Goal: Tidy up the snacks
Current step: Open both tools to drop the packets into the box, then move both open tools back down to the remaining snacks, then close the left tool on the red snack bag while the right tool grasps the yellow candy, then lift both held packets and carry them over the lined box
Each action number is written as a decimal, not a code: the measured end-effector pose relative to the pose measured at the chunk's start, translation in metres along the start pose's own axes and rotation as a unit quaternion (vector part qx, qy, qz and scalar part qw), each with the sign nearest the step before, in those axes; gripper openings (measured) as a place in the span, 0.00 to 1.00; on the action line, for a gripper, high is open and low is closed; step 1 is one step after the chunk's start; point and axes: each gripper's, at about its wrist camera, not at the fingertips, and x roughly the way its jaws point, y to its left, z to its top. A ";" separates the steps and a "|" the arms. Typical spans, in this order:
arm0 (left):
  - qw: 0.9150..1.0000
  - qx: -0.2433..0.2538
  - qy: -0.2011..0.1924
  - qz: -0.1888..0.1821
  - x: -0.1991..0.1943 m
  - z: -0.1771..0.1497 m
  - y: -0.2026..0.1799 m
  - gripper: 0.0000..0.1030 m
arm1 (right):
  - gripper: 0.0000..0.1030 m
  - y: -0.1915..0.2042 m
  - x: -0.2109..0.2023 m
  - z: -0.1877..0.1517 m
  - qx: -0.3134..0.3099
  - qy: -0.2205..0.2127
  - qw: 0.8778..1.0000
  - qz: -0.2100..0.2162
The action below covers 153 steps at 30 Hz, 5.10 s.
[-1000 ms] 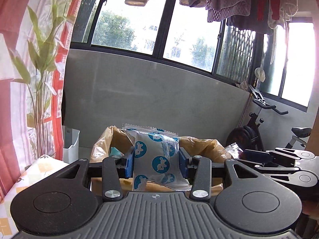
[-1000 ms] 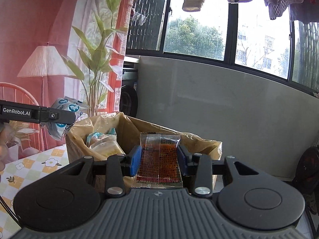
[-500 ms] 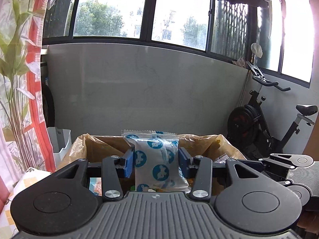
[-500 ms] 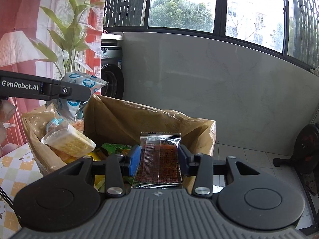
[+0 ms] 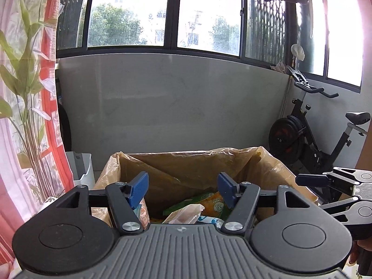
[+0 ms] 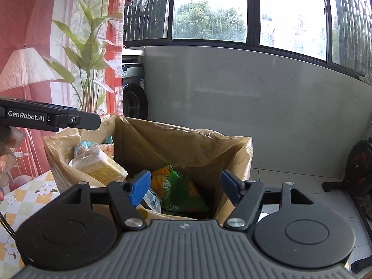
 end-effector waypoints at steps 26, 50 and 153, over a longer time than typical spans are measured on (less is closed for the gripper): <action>0.997 -0.044 0.012 0.055 -0.093 -0.080 0.053 0.82 | 0.84 0.028 -0.059 -0.049 0.051 -0.010 0.998 0.028; 0.991 -0.075 0.083 0.073 -0.067 -0.145 0.067 0.82 | 0.84 0.026 -0.045 -0.115 0.077 0.025 0.997 0.002; 0.995 -0.078 0.053 0.042 -0.087 -0.156 0.024 0.47 | 0.13 -0.009 -0.067 -0.122 0.127 -0.016 0.990 0.056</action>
